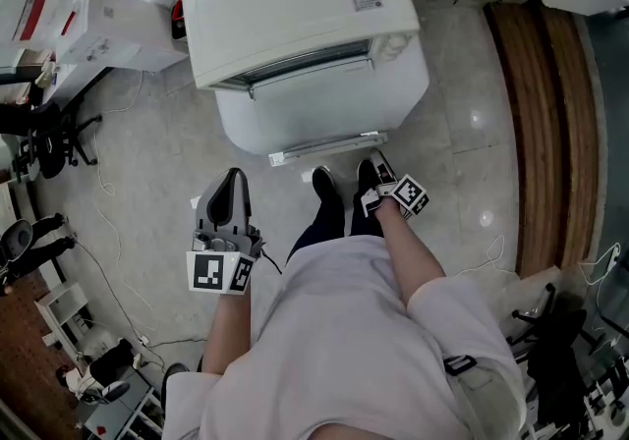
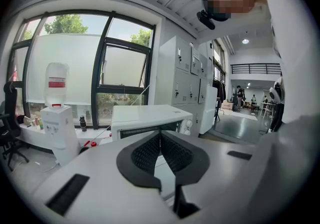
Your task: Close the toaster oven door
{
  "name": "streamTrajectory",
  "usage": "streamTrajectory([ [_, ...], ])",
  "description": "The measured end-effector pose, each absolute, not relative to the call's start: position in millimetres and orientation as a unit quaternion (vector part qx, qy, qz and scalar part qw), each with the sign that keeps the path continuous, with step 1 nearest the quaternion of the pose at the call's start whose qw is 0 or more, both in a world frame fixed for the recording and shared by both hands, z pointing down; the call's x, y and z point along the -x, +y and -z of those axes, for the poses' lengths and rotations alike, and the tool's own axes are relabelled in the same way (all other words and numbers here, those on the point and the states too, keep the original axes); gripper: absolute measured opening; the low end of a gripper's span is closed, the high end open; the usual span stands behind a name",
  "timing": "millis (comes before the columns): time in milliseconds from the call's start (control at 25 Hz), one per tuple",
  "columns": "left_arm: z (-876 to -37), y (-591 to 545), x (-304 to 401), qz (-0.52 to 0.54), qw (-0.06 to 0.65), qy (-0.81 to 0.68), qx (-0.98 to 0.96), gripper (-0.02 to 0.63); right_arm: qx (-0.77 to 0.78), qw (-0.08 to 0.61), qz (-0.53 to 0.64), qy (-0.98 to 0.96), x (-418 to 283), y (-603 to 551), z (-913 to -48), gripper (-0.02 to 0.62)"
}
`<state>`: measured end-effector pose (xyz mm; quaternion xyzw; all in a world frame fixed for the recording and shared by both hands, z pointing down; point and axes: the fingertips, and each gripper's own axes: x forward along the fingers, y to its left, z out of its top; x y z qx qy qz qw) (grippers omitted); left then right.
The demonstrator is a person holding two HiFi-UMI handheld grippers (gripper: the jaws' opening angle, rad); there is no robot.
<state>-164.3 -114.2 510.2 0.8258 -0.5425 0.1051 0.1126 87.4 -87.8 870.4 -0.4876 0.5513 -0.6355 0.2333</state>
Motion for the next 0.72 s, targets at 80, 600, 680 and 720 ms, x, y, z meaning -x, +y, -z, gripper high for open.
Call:
streamTrajectory([
  [80,-514,-114,166,-0.110,0.117,-0.544,-0.824,0.021,0.487,0.228,0.639,0.549,-85,-88,-876,0.167],
  [600,-527,-116,174,-0.110,0.143,-0.544,-0.819,0.021,0.470,0.222,0.650,0.554,-67,-95,-893,0.164],
  [680,-528,-117,175,-0.109,0.143,-0.545,-0.819,0.021,0.465,0.224,0.650,0.558,-64,-95,-892,0.162],
  [720,-528,-118,176,-0.109,0.143,-0.546,-0.819,0.021,0.462,0.225,0.650,0.560,-63,-95,-892,0.160],
])
